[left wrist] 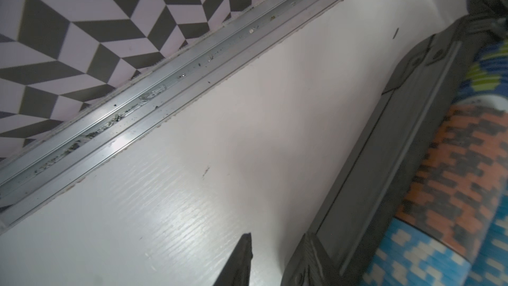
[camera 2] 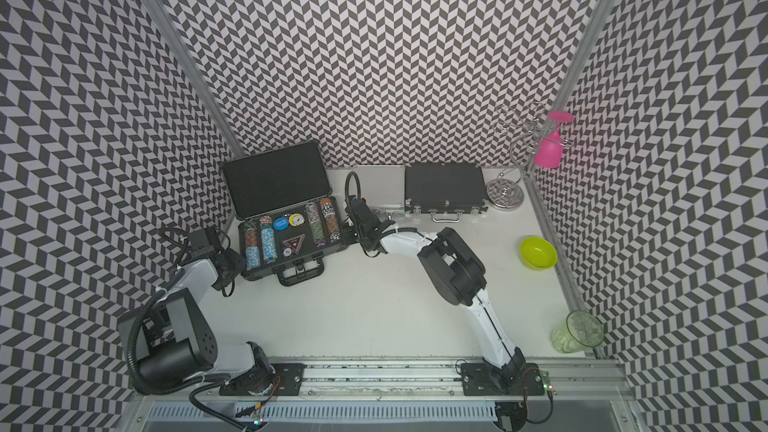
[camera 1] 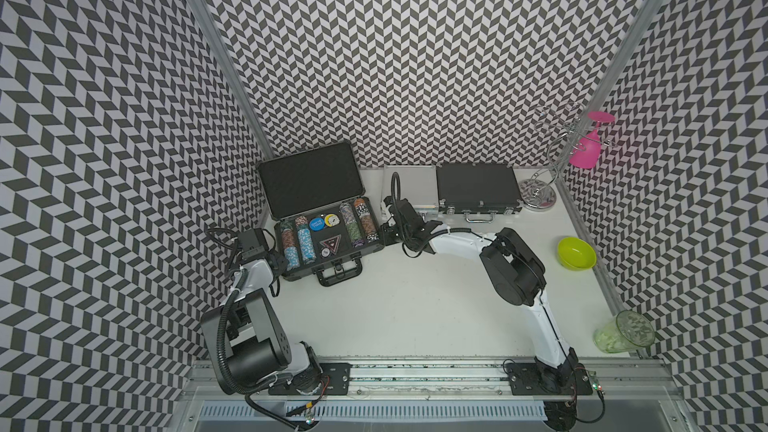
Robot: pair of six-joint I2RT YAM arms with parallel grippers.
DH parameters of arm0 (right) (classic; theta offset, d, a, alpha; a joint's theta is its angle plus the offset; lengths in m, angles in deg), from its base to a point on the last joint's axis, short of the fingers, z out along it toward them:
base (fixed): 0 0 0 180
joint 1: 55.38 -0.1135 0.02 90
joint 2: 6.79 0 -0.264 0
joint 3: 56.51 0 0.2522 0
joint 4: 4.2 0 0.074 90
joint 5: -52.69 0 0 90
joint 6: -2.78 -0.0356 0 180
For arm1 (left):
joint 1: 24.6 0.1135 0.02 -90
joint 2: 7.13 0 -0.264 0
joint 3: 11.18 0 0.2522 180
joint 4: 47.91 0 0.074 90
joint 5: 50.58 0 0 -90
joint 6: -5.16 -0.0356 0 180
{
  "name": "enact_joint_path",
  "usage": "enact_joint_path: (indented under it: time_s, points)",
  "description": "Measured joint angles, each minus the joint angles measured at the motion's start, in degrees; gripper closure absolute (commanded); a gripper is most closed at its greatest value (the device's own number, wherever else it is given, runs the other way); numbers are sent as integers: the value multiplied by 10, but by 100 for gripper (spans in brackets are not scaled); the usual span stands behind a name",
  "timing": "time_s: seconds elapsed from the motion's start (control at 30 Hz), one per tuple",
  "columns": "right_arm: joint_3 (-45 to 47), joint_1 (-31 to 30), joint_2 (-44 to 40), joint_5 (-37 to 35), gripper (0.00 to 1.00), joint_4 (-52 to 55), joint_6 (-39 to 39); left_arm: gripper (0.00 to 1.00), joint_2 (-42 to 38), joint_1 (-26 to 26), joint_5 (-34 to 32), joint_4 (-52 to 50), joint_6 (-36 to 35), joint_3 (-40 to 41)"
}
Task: Close the poker set cases
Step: Move the poker set case to the center of the board.
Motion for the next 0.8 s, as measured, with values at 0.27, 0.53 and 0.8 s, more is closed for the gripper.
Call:
enact_joint_path:
  time_s: [0.27,0.53,0.8]
  points:
    - [89,-24,-47,-15,97,-49,-56,65,-12,8,-7,4,0,13]
    - [167,-49,-90,-37,97,-92,-96,65,-34,11,-9,8,0,31]
    - [246,-62,-137,-40,98,-129,-118,66,-54,11,9,12,0,50]
